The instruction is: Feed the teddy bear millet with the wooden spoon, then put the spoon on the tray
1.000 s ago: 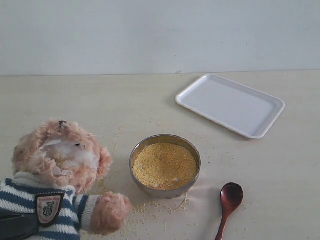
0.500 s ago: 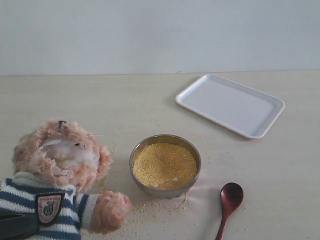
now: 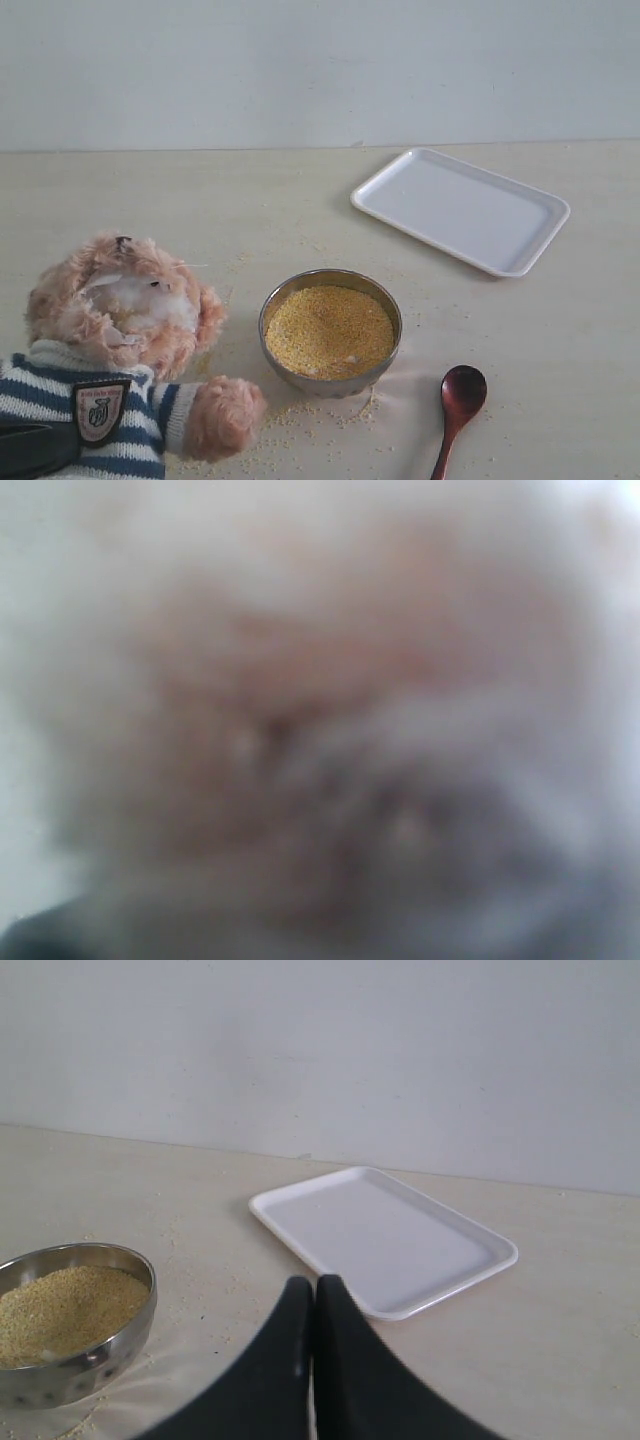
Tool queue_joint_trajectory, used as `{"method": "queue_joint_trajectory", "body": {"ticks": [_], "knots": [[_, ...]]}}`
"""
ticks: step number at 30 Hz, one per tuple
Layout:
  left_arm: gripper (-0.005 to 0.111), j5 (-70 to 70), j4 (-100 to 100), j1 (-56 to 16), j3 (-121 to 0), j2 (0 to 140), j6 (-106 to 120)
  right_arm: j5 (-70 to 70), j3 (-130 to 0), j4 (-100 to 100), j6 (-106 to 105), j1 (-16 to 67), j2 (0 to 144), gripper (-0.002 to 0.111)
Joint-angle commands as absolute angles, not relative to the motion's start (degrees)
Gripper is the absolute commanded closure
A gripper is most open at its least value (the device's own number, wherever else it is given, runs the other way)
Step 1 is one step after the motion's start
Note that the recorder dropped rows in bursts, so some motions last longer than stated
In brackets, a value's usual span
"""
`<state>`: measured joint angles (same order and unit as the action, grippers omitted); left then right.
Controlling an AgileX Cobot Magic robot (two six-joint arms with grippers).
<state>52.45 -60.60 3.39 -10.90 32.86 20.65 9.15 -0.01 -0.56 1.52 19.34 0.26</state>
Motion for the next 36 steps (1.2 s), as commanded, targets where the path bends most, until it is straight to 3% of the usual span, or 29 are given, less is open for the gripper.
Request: {"method": "queue_joint_trajectory", "body": {"ticks": [1,17,36], "knots": [[0.102,53.1,-61.9,3.5,-11.0,32.4,21.0,8.8,0.0,-0.5,1.4,19.0,0.0,0.108],[0.102,47.6,-63.7,3.5,-3.6,32.4,26.7,8.8,0.0,-0.5,1.4,19.0,0.0,0.108],[0.102,47.3,-63.6,3.5,-3.1,32.4,28.4,8.8,0.0,-0.5,1.4,19.0,0.0,0.108]]}}
